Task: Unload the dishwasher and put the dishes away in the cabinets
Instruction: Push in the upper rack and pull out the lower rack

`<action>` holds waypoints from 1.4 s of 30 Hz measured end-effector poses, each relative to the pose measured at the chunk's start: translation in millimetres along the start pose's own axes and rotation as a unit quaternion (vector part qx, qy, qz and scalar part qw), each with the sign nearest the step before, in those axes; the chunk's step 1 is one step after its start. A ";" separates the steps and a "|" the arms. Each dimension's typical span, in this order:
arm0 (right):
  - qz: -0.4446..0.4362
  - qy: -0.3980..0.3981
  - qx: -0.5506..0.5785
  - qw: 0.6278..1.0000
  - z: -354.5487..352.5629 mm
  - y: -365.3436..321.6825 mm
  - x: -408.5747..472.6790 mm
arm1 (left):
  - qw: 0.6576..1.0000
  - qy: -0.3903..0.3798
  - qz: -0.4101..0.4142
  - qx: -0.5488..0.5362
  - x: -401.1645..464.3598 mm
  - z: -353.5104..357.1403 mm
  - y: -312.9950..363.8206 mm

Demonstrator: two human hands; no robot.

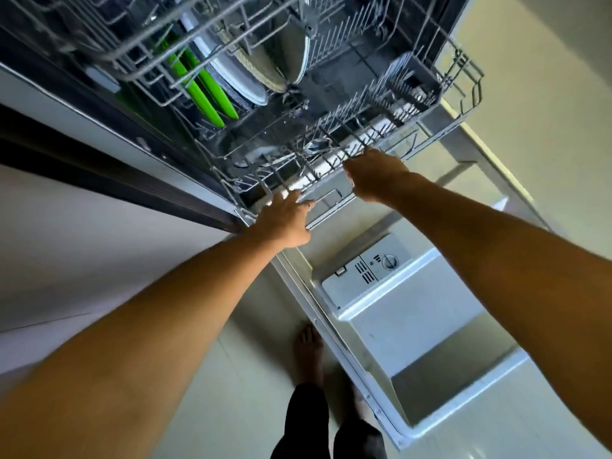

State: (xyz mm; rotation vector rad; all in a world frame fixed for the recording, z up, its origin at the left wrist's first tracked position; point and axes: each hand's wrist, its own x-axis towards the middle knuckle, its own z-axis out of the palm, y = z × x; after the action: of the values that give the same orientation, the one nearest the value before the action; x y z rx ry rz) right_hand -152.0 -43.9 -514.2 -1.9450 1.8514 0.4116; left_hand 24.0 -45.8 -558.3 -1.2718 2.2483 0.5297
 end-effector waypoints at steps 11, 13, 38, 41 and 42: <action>0.017 -0.096 0.049 0.994 38.9 33.7 -77.1 | 0.985 -0.171 0.019 -0.024 -36.6 -4.4 74.7; 0.027 -0.133 0.062 0.989 44.3 40.4 -87.0 | 0.976 -0.211 0.024 -0.040 -43.4 -4.9 85.9; 0.116 -0.410 0.119 0.897 81.4 84.0 -164.8 | 0.919 -0.376 0.070 -0.093 -94.1 39.2 161.7; 0.108 -0.412 0.114 0.898 80.9 83.8 -167.9 | 0.916 -0.383 0.071 -0.100 -94.8 39.3 163.3; 0.108 -0.411 0.110 0.898 80.0 83.4 -168.6 | 0.914 -0.386 0.073 -0.103 -94.9 38.7 163.8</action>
State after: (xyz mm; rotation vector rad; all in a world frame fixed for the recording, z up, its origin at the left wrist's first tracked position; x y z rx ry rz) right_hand -240.6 140.2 -509.4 -1.1322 1.4437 0.8866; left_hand -67.6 119.6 -518.5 -0.7723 1.6360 1.1225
